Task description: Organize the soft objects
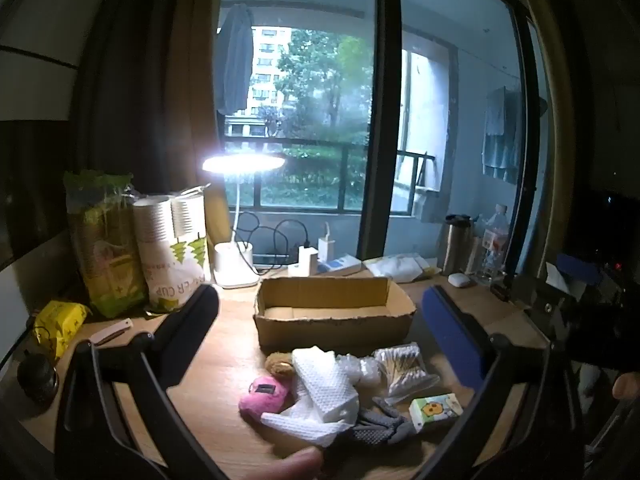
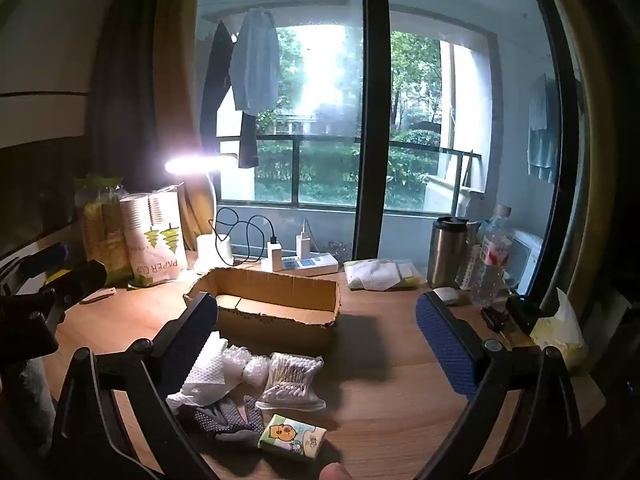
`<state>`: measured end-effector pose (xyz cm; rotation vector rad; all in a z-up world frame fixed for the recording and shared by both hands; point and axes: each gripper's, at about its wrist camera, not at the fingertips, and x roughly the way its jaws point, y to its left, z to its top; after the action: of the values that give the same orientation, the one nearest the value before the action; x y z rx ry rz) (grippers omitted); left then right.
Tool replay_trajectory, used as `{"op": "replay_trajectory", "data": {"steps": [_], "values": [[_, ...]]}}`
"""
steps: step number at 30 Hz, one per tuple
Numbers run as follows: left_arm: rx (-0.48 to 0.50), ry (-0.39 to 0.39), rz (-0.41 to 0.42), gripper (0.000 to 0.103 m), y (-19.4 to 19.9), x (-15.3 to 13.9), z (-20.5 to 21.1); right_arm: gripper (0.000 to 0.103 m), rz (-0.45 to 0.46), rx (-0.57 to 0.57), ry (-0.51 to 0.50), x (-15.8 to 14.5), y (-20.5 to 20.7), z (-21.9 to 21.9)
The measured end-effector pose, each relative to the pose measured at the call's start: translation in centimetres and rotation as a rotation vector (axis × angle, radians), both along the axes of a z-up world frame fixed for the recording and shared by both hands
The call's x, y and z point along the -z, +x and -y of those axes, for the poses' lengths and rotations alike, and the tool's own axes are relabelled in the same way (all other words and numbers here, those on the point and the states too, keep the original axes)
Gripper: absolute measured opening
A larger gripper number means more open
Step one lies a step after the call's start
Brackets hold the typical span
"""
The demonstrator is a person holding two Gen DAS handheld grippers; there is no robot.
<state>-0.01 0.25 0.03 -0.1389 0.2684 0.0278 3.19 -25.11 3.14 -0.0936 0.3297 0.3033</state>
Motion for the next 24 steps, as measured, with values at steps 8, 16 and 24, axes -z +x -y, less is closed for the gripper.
{"op": "replay_trajectory", "data": {"steps": [8,16,24], "values": [[-0.012,0.028,0.02,0.102,-0.21,-0.04,-0.35,0.101,0.002,-0.002,-0.009,0.08,0.01,-0.45],[-0.027,0.023,0.018,0.103,-0.3,-0.08,-0.16,0.101,-0.007,-0.002,-0.004,0.54,0.09,-0.84],[-0.013,0.007,0.01,0.103,-0.17,0.1,-0.1,0.101,-0.011,-0.007,0.009,0.51,0.25,-0.2]]}}
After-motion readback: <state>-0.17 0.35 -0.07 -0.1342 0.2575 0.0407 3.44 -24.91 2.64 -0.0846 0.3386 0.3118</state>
